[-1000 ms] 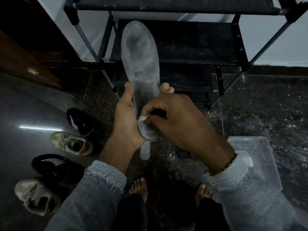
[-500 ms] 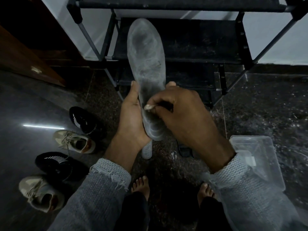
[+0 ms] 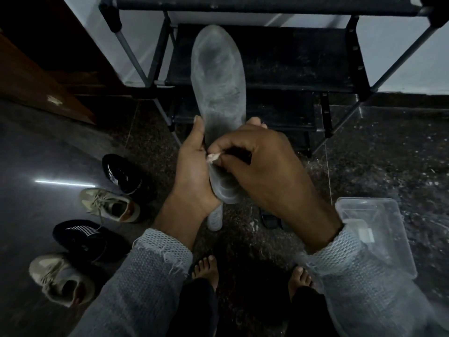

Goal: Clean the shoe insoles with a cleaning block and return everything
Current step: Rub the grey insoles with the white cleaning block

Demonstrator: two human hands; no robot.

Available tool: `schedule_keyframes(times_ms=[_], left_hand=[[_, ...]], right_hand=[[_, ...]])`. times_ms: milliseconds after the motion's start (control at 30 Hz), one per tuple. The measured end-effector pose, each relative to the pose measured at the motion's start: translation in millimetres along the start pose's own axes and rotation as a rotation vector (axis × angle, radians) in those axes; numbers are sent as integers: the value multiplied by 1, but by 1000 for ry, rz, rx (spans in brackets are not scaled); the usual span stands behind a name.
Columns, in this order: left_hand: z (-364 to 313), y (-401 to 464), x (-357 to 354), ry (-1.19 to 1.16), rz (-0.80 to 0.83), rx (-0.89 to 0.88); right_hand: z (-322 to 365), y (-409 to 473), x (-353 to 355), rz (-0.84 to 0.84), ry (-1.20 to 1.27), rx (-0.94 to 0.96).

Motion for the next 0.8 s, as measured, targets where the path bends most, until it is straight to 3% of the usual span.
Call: schedule_keyframes(times_ms=[200,433,600,667,800], left_hand=[[-6,0,4,-15,-13,-32],[1,0,2,-9,6,12],[-6,2,7,-4,-11,-40],[-6,2,6,-3,-11,-37],[-4,4,5,5,-5,-33]], right_hand=[[6,-5,-11,346,7,49],[1,1,-5,20,-73,24],[5,-4,-11,366,-7,43],[3,-3,-8,291,-35,38],[-8,1,5,-54,-96,-2]])
Point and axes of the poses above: each hand's wrist, its own y-axis towards the middle knuckle, its own x-axis out of the back of the hand, z = x × y, the point moved 8 cm from there along y, towards the middle knuckle, and after that the axes turned 4 degrees about x, right-handed, at the moved point
